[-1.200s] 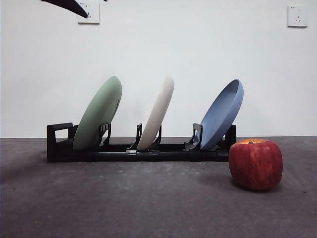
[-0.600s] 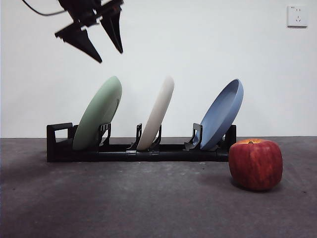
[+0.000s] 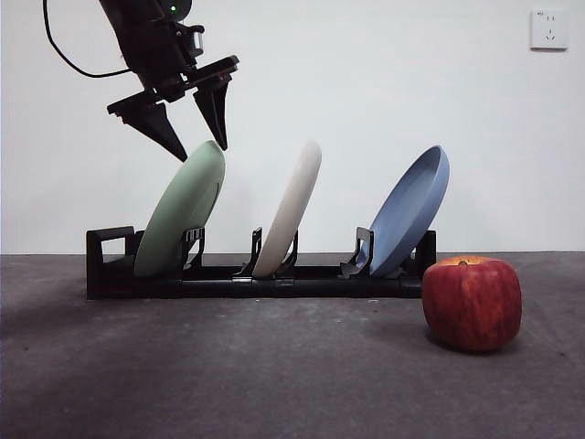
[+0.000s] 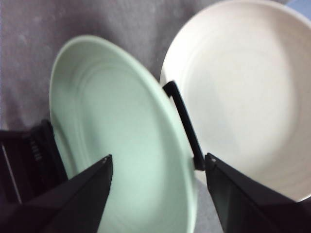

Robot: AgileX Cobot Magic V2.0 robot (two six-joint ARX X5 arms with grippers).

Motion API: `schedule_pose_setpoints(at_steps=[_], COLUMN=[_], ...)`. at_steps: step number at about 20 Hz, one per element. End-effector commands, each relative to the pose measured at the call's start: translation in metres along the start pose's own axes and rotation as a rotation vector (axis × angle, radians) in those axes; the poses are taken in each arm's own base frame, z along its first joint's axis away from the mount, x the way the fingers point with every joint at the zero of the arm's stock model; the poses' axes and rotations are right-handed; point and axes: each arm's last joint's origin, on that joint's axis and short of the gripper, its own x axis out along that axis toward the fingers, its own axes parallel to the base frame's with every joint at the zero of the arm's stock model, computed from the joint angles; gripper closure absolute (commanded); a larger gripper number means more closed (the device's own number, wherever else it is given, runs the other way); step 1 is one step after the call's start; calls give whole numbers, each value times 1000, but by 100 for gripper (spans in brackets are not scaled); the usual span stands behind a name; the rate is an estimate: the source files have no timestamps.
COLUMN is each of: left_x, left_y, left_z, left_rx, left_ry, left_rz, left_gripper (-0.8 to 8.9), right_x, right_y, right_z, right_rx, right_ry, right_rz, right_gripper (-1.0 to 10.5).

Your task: Take the green plate from the plate rack,put the plate on the table,take the apple from the table,put the apple in the plate

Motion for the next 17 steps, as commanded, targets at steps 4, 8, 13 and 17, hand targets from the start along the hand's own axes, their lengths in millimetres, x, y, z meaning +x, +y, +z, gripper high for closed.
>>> schedule_pose_setpoints(at_steps=[4, 8, 13, 17], left_x=[3, 3, 3, 1], left_y=[0, 0, -1, -4], left_z=[0, 0, 0, 3], left_rx=[-5, -1, -1, 5], left_ry=[-1, 2, 2, -22], left_rz=[-3, -22, -31, -59], left_gripper=[655, 822, 822, 822], right_x=[0, 0, 0, 0], right_y=[0, 0, 0, 0], right_z=[2, 2, 2, 2], right_rx=[-8, -9, -9, -9], right_ry=[-11, -12, -12, -11], right_rz=[-29, -31, -31, -32], right_gripper=[443, 443, 443, 443])
